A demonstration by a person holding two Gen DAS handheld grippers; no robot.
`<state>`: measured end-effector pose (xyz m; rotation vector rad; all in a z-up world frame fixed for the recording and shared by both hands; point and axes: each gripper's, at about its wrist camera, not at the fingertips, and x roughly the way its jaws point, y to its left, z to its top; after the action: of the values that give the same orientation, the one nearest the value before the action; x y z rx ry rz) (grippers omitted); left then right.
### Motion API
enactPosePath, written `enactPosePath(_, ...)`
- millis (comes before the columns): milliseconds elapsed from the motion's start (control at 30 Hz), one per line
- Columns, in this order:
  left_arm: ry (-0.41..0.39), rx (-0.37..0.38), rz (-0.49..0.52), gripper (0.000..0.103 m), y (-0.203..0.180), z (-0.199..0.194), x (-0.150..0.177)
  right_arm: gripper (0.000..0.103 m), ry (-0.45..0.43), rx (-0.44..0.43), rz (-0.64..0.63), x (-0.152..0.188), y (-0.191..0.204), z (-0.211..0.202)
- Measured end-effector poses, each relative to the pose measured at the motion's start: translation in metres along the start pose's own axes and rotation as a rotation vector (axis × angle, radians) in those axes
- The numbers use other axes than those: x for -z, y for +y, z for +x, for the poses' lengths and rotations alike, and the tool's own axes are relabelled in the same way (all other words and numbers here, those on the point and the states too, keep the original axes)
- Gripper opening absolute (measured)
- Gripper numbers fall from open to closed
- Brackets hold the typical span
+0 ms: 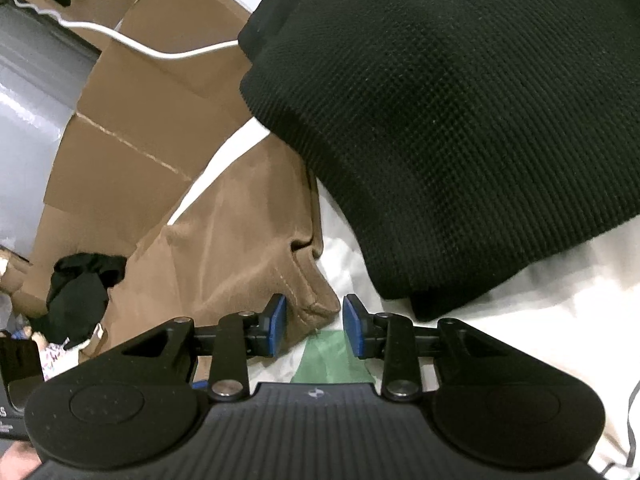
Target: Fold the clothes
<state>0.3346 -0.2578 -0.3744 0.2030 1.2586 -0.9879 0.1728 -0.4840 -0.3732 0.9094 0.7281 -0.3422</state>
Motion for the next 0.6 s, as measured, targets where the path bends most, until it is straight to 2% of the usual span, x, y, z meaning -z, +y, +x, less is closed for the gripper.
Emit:
enactPosePath(67,0.001,0.001,-0.006,0.020,0.001,0.000,0.000,0.016,-0.001,-0.026,-0.004,-0.001,0.002,-0.003)
enactPosePath(133,0.000,0.002,-0.008,0.020,0.001,-0.001,0.001,0.012,0.001,-0.063,-0.007,-0.003,0.006,-0.005)
enactPosePath(400,-0.019,0.004,-0.023,0.021,0.003,-0.002,0.004,0.011,-0.074,-0.239,-0.184,0.005,0.054,-0.023)
enactPosePath(600,-0.038,0.013,-0.012,0.021,0.005,-0.004,0.010,0.010,-0.060,-0.323,-0.243,0.015,0.076,-0.014)
